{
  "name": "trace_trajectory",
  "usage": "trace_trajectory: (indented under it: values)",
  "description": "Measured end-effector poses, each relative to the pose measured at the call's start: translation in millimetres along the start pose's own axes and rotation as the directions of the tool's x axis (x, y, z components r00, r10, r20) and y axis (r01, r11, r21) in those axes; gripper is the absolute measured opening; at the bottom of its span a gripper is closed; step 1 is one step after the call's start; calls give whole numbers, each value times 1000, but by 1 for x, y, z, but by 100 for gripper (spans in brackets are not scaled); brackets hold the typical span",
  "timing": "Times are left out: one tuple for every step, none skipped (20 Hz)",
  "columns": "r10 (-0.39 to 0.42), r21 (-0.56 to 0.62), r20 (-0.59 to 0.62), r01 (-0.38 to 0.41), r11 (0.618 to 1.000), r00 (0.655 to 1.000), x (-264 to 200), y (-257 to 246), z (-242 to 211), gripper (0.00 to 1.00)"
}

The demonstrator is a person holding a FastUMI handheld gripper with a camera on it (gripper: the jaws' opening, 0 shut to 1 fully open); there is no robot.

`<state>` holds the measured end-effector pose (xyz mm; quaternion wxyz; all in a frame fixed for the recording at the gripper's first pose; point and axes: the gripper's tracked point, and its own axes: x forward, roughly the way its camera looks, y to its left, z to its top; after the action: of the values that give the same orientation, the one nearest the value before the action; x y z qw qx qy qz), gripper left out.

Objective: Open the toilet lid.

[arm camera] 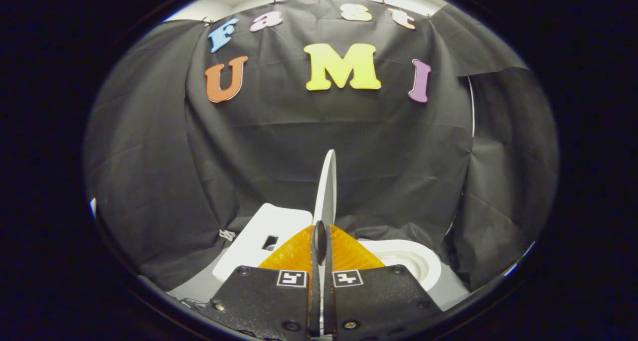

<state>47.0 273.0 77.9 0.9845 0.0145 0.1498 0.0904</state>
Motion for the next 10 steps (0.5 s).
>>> trace_trajectory:
  values:
    - [5,3,-1,-5,1000,1000,2,5,0,6]
    - [11,5,-4,-11,1000,1000,3,10,0,6]
    - [16,2,-5,-16,1000,1000,4,15,0,6]
    - [20,0,-9,-20,1000,1000,4,19,0,6]
    - [24,3,-13,-24,1000,1000,4,23,0,6]
    - [28,1,-18,-28,1000,999,4,27,0,6]
    - [34,-3,-25,-34,999,999,4,32,-1,6]
    - [44,-6,-31,-44,999,999,5,37,-1,7]
    - [54,-7,-34,-54,999,998,5,41,-1,7]
    - [62,-3,-31,-63,998,998,4,43,-2,10]
